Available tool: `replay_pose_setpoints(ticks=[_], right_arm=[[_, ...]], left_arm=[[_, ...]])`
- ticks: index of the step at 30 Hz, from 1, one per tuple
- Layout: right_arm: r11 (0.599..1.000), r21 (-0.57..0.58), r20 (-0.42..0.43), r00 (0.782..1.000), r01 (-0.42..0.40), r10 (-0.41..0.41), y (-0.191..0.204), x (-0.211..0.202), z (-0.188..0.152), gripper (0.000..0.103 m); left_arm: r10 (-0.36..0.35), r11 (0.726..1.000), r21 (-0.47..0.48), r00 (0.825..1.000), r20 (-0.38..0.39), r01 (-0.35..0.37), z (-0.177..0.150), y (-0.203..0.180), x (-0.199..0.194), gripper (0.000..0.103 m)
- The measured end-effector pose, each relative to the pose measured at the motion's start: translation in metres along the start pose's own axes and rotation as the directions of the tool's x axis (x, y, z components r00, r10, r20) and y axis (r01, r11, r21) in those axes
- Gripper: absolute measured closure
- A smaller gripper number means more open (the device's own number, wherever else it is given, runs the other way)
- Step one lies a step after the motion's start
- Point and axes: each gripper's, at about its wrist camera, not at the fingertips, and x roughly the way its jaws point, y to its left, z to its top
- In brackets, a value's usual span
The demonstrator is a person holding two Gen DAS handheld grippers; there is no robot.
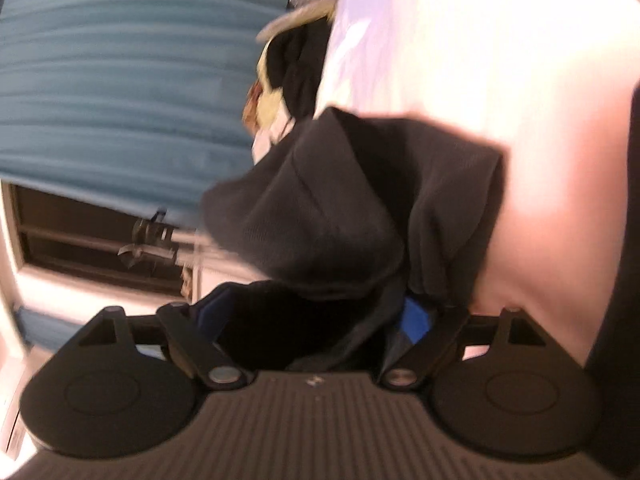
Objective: Fold clothes
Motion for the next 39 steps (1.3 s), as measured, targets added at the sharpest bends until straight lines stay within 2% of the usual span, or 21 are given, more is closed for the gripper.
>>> replay_pose_setpoints(ticks=[1, 3, 4, 6, 10, 13, 15, 18, 20, 22, 23, 25, 26, 27, 29, 32, 33, 35, 37, 38, 39], right_arm=[[1.0, 0.005, 0.006, 1.0, 0.007, -0.007, -0.001, 0.003, 0.004, 0.026], [1.0, 0.013, 0.02, 1.0, 0.02, -0.021, -0.004, 0.006, 0.01, 0.048], [1.0, 0.007, 0.029, 0.999, 0.027, -0.027, -0.002, 0.003, 0.012, 0.054], [0.997, -0.046, 0.08, 0.995, 0.06, -0.056, 0.007, -0.004, 0.016, 0.082], [0.971, -0.218, 0.201, 0.978, 0.1, -0.056, 0.036, -0.033, 0.031, 0.086], [0.899, -0.406, 0.301, 0.953, 0.165, -0.039, 0.075, -0.057, 0.056, 0.088], [0.831, -0.492, 0.401, 0.915, 0.258, -0.046, 0.097, -0.076, 0.081, 0.09], [0.764, -0.514, 0.503, 0.858, 0.39, -0.1, 0.107, -0.095, 0.132, 0.091], [0.67, -0.542, 0.543, 0.82, 0.508, -0.182, 0.097, -0.096, 0.163, 0.091], [0.638, -0.536, 0.517, 0.812, 0.553, -0.27, 0.067, -0.097, 0.187, 0.09], [0.638, -0.531, 0.493, 0.816, 0.557, -0.302, 0.051, -0.09, 0.197, 0.088], [0.646, -0.51, 0.471, 0.813, 0.568, -0.343, 0.017, -0.088, 0.2, 0.072], [0.65, -0.49, 0.477, 0.803, 0.581, -0.358, 0.005, -0.085, 0.201, 0.059], [0.672, -0.466, 0.493, 0.799, 0.576, -0.344, -0.007, -0.086, 0.201, 0.046], [0.723, -0.421, 0.505, 0.804, 0.548, -0.315, -0.025, -0.095, 0.201, 0.03], [0.774, -0.387, 0.492, 0.822, 0.501, -0.286, -0.025, -0.107, 0.218, 0.028], [0.784, -0.368, 0.515, 0.812, 0.499, -0.275, -0.02, -0.117, 0.213, 0.027], [0.817, -0.299, 0.592, 0.768, 0.493, -0.246, -0.013, -0.128, 0.211, 0.017], [0.871, -0.217, 0.654, 0.727, 0.442, -0.206, -0.011, -0.148, 0.194, 0.016], [0.887, -0.184, 0.661, 0.721, 0.424, -0.208, -0.012, -0.162, 0.183, 0.016], [0.897, -0.159, 0.652, 0.726, 0.412, -0.218, -0.012, -0.164, 0.17, 0.016]], left_arm=[[0.001, 1.0, 0.003, 1.0, 0.0, -0.001, 0.0, 0.0, 0.0, 0.004], [-0.002, 1.0, 0.005, 1.0, 0.001, 0.002, -0.001, 0.0, 0.0, 0.004], [-0.004, 1.0, 0.004, 1.0, 0.001, 0.004, -0.001, 0.001, 0.0, 0.004], [-0.007, 1.0, 0.002, 1.0, 0.003, 0.007, -0.001, 0.002, 0.0, 0.004], [-0.011, 1.0, 0.0, 1.0, 0.004, 0.011, -0.003, 0.003, 0.001, 0.004], [-0.015, 1.0, 0.001, 1.0, 0.005, 0.015, -0.003, 0.003, 0.001, 0.004], [-0.016, 1.0, 0.001, 1.0, 0.005, 0.016, -0.003, 0.003, 0.001, 0.003], [-0.01, 1.0, 0.004, 1.0, 0.004, 0.01, -0.002, 0.002, 0.002, 0.003], [-0.002, 1.0, 0.011, 1.0, 0.004, 0.002, -0.003, 0.0, 0.003, 0.003], [0.006, 1.0, 0.01, 1.0, 0.001, -0.006, -0.002, -0.002, 0.004, 0.003], [0.01, 1.0, 0.009, 1.0, 0.0, -0.01, -0.001, -0.003, 0.005, 0.002], [0.017, 1.0, 0.014, 1.0, 0.003, -0.017, -0.002, -0.005, 0.008, 0.001], [0.023, 1.0, 0.019, 1.0, 0.005, -0.023, -0.003, -0.007, 0.01, 0.001], [0.032, 0.999, 0.028, 0.999, 0.005, -0.032, -0.003, -0.009, 0.012, 0.001], [0.051, 0.997, 0.049, 0.999, 0.002, -0.051, -0.003, -0.013, 0.016, 0.0], [0.065, 0.996, 0.065, 0.998, 0.001, -0.065, -0.004, -0.017, 0.018, 0.0], [0.065, 0.996, 0.065, 0.998, 0.002, -0.065, -0.005, -0.017, 0.018, 0.0], [0.065, 0.996, 0.065, 0.998, 0.003, -0.065, -0.006, -0.017, 0.018, 0.0], [0.063, 0.996, 0.066, 0.998, 0.004, -0.063, -0.006, -0.016, 0.017, 0.0], [0.06, 0.996, 0.067, 0.998, 0.004, -0.06, -0.006, -0.016, 0.016, 0.0], [0.058, 0.996, 0.068, 0.998, 0.004, -0.058, -0.006, -0.017, 0.015, 0.0]])
